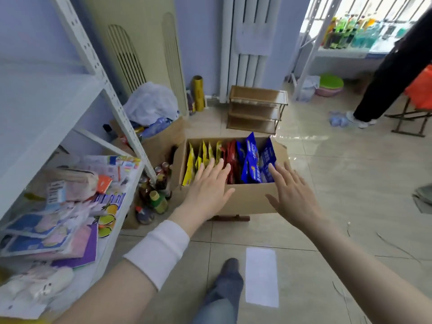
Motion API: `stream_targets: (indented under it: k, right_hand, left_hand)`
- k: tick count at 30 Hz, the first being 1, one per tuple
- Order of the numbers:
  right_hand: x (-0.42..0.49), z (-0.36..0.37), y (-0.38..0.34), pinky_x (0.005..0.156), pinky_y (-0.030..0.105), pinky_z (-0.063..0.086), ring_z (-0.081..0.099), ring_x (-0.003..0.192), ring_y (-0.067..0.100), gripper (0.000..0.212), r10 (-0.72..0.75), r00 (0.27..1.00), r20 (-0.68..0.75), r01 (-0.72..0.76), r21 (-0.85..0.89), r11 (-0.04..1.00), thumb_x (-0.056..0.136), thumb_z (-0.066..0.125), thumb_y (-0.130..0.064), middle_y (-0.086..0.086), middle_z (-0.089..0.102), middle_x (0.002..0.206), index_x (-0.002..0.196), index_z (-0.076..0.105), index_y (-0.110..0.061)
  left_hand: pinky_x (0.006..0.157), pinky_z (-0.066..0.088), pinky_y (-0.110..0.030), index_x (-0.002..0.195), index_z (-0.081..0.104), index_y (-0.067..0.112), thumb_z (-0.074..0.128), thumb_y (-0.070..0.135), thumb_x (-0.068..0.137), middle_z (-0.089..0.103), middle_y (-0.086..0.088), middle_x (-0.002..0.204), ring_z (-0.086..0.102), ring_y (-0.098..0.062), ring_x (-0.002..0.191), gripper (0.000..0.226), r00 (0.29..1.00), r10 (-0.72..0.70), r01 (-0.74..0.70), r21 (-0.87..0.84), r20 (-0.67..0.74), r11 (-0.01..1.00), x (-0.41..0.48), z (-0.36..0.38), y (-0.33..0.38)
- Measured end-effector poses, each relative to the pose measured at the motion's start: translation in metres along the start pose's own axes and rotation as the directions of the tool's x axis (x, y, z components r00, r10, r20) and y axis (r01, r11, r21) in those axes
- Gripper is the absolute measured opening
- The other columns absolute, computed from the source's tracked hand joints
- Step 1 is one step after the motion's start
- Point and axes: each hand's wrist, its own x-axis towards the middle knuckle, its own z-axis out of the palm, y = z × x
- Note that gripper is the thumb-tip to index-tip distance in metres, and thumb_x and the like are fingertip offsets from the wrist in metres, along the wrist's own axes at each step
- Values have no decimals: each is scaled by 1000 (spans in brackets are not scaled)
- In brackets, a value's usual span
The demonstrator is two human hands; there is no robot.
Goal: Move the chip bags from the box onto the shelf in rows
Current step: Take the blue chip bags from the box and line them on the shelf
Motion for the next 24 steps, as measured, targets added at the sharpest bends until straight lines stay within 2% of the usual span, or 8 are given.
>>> stream_targets:
  k: [2,4,9,15,20,24]
  right_hand:
    - [23,2,33,111,41,21,25,138,34,72,40,999,9,-40,7,999,85,64,-31,16,34,146,142,30,-5]
    - [39,6,62,110,42,24,25,138,34,71,77,996,49,-77,8,997,85,64,-31,16,34,146,142,31,-5]
    - [64,13,126,90,48,45,51,118,40,75,123,990,72,-123,-15,992,66,82,-27,20,56,127,127,51,2]
    - [86,40,214,89,52,44,51,117,42,75,178,981,84,-181,39,983,64,83,-21,21,56,126,126,50,3]
    - [117,61,307,91,52,42,51,117,42,74,127,984,126,-138,84,987,65,82,-21,23,55,126,126,50,4]
    - [140,74,395,90,53,43,53,115,44,76,74,985,154,-91,105,990,61,85,-18,24,56,124,125,51,4]
  left_hand:
    - [115,-3,-37,149,11,17,36,43,97,5,-3,157,-2,-20,144,63,1000,19,-19,-38,-5,999,42,6,11]
    - [114,-5,-35,149,11,18,37,43,97,6,-2,157,-2,-19,144,64,999,32,-30,-73,19,997,77,12,24]
    - [114,-5,-34,149,10,18,36,44,97,5,-1,157,-3,-19,144,64,990,74,-61,-105,124,993,153,32,53]
    - [115,-4,-35,149,11,18,35,44,97,7,0,157,-1,-18,144,63,976,112,-98,-83,187,992,234,60,101]
    - [115,-3,-35,149,8,17,33,44,98,5,0,157,-1,-19,144,63,978,55,-46,-49,202,998,308,92,159]
    - [117,-1,-36,149,7,16,33,43,98,5,-1,157,0,-20,144,63,976,-43,61,-80,212,995,364,119,219]
